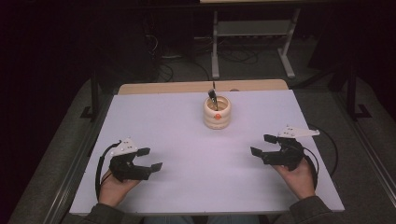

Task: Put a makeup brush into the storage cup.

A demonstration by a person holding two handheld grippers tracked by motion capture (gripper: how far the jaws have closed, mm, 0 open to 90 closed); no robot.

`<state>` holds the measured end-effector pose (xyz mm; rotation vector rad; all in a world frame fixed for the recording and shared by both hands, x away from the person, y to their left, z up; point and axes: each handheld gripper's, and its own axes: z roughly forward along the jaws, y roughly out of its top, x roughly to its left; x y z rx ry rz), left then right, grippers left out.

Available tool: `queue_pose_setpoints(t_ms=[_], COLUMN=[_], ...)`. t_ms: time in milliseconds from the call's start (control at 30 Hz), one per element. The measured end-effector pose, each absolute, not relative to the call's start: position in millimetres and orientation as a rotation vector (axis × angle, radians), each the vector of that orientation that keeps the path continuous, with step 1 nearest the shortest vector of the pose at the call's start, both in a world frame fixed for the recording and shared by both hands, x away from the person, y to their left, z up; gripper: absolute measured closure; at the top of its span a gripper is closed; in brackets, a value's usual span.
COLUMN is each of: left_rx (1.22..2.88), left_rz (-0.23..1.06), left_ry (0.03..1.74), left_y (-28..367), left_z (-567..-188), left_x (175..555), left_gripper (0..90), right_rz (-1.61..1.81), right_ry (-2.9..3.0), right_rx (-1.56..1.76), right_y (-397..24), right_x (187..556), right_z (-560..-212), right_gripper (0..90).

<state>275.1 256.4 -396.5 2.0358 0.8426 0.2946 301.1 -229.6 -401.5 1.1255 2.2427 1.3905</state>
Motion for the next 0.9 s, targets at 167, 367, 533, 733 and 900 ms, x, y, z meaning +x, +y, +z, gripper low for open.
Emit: queue_pose_setpoints(t_ms=[167,367,533,733,900], left_rx=[2.042,2.040,2.033,2.044,2.043], left_rz=[0.297,0.303,0.300,0.301,0.305], left_ry=[0.841,0.840,0.850,0.841,0.842], left_y=[259,262,264,265,264], left_z=[-399,-400,-401,-403,-403], left_x=[274,272,270,267,265], left_gripper=[21.3,20.8,20.4,19.6,19.1], right_rz=[1.391,1.388,1.384,1.383,1.377], right_ry=[2.238,2.231,2.223,2.209,2.210], right_rx=[1.132,1.132,1.142,1.155,1.152], right_y=[-232,-233,-235,-239,-240], right_x=[297,293,290,286,283], right_z=[-404,-405,-406,-408,-410], right_gripper=[20.9,19.5,18.3,16.9,16.4])
